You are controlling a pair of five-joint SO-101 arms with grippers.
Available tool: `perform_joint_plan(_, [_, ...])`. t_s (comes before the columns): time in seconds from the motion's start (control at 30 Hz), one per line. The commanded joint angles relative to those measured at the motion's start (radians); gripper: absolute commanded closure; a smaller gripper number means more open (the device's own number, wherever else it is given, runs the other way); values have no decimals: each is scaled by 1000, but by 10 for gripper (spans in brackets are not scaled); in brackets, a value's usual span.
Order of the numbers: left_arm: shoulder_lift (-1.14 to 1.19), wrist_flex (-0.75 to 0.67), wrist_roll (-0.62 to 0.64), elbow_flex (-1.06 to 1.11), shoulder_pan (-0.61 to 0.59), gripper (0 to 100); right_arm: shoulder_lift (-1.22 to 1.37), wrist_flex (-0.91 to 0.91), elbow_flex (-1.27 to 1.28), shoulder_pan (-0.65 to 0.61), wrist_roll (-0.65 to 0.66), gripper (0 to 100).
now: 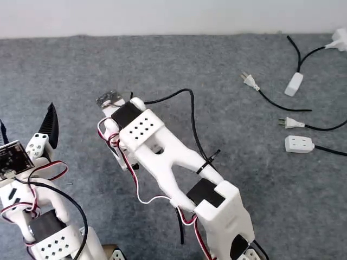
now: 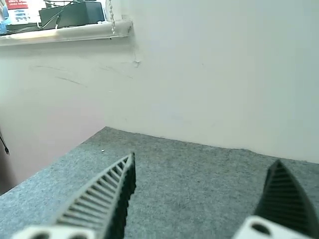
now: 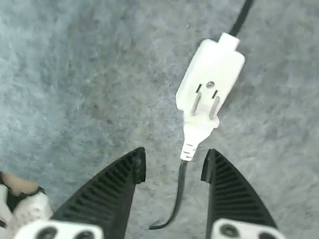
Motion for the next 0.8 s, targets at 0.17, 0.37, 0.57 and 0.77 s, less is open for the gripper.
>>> perform_joint_plan(0.17, [-12, -26, 6, -13, 9, 603, -56, 31, -5, 21, -123, 800])
perform_joint_plan(0.37, [-12, -26, 6, -13, 9, 603, -56, 25, 52, 56, -126, 800])
perform_joint_plan(0.57, [-12, -26, 6, -12, 9, 603, -56, -31, 172, 85, -127, 800])
perform_joint_plan(0.77, [-12, -26, 6, -12, 9, 603, -56, -85, 245, 84, -127, 800])
